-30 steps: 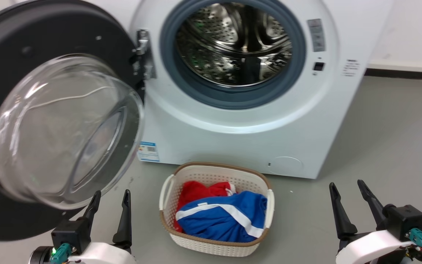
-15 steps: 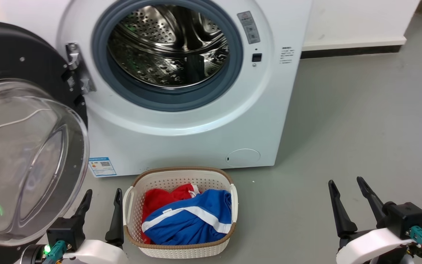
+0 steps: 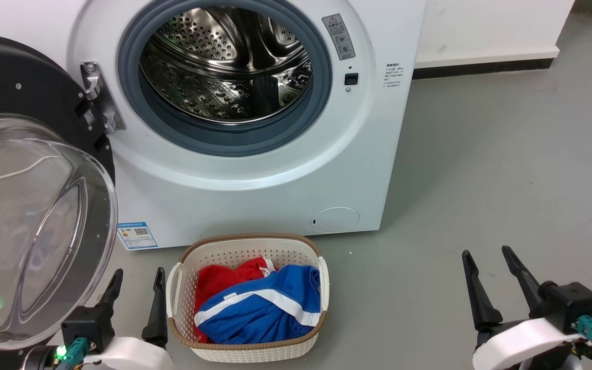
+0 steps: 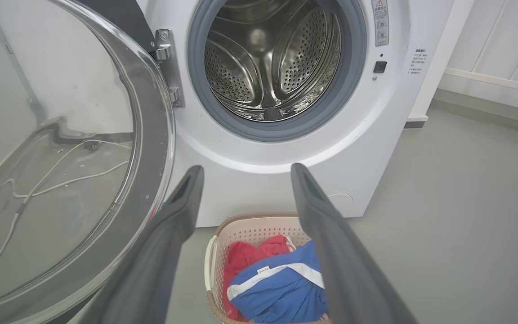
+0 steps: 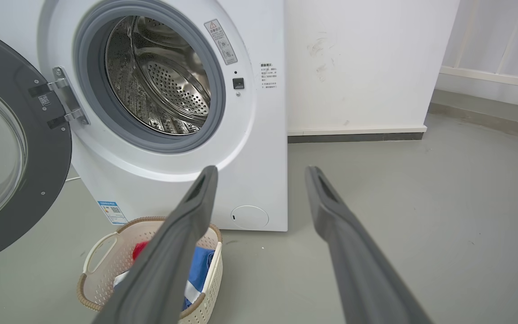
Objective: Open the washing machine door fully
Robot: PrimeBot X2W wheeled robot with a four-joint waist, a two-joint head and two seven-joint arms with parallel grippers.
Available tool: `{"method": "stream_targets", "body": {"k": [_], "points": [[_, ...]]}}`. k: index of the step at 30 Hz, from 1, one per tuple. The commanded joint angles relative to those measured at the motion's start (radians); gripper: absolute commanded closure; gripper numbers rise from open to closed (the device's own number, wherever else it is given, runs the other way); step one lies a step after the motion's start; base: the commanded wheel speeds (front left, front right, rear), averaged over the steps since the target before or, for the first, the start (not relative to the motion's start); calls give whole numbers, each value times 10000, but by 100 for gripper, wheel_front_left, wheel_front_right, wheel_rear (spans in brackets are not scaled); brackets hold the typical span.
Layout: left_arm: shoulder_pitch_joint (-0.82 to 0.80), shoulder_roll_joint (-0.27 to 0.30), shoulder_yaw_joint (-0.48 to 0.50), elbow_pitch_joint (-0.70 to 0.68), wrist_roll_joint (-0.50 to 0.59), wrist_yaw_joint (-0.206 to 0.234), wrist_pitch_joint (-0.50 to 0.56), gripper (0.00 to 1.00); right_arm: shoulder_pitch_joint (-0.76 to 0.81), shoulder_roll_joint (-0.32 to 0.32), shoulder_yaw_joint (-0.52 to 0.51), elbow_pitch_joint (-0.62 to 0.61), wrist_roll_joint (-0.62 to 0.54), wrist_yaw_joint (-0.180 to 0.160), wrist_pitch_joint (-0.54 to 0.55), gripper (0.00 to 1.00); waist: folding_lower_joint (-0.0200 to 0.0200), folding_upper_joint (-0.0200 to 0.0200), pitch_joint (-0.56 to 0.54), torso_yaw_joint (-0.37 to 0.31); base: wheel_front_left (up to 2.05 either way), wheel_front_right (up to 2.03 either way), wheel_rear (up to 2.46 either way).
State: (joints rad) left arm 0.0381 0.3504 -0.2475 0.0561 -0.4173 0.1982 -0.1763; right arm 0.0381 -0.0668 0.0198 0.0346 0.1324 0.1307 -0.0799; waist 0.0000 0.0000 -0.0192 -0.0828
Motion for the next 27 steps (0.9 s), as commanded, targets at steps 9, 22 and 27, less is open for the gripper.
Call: {"method": "stream_targets", "body": {"k": [9, 22, 27], "points": [[-88, 14, -55, 67, -29, 63, -111, 0, 0, 11, -60, 12, 24, 0, -81, 0, 0, 0, 29, 34, 0, 0, 0], [-43, -356, 204, 315, -1200, -246, 179, 100, -16, 4, -118, 315, 1468, 2, 115, 100, 1, 0, 60, 95, 0, 0, 0], [-166, -522, 425, 452, -1992, -470, 356, 100, -144, -20, -173, 453, 2458, 2, 222, 100, 1, 0, 66, 126, 0, 0, 0]]}}
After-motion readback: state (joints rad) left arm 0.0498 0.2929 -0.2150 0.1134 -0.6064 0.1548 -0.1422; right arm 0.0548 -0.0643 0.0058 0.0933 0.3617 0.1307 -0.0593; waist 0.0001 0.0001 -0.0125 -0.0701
